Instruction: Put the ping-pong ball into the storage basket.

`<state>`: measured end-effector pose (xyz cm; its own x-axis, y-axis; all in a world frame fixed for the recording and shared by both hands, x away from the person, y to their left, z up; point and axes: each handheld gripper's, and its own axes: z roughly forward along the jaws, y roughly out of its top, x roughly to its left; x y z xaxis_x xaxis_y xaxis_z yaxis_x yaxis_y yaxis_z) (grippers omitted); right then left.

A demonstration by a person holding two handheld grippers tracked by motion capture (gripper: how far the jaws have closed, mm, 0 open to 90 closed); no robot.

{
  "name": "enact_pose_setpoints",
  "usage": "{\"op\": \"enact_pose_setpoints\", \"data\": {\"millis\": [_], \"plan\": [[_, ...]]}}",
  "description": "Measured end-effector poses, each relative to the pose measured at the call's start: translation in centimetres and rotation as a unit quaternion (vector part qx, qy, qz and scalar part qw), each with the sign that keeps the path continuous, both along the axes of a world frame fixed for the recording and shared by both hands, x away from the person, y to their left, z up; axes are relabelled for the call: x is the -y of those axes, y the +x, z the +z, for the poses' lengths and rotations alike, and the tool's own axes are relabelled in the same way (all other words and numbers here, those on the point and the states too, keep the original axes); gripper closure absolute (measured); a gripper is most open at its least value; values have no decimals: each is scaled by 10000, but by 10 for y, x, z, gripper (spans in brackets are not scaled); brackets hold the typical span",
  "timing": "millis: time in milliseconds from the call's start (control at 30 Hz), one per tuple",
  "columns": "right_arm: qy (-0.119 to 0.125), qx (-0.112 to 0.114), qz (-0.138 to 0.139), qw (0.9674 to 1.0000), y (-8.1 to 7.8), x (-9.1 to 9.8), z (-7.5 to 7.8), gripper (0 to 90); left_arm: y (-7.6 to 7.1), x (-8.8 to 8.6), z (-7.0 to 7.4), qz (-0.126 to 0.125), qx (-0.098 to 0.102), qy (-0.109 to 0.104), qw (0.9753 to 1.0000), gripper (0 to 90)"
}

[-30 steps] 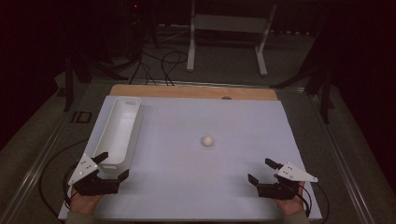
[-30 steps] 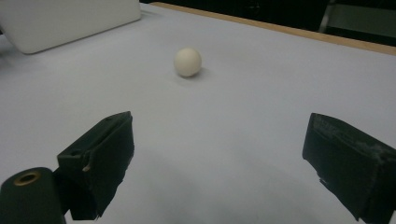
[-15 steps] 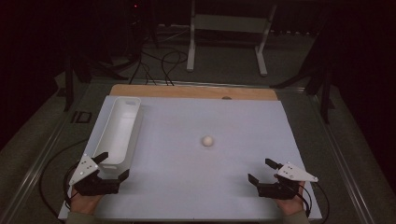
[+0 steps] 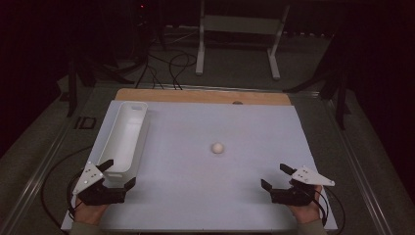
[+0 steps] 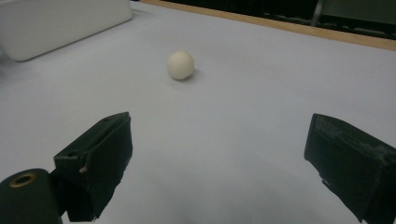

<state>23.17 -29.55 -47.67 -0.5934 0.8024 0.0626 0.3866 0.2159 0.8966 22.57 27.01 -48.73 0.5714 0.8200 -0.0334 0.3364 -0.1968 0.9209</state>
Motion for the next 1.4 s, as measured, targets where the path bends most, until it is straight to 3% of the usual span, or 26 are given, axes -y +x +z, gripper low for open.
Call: {"op": "enact_pose_setpoints", "data": {"millis": [567,1400], "plan": [[-224,-269,32,9994,13,-9,14,68,0,0,-1,-6,20,-12,10000,0],[-425,-439,40,9981,33,-20,31,69,-1,0,-1,-9,22,-13,10000,0]]}}
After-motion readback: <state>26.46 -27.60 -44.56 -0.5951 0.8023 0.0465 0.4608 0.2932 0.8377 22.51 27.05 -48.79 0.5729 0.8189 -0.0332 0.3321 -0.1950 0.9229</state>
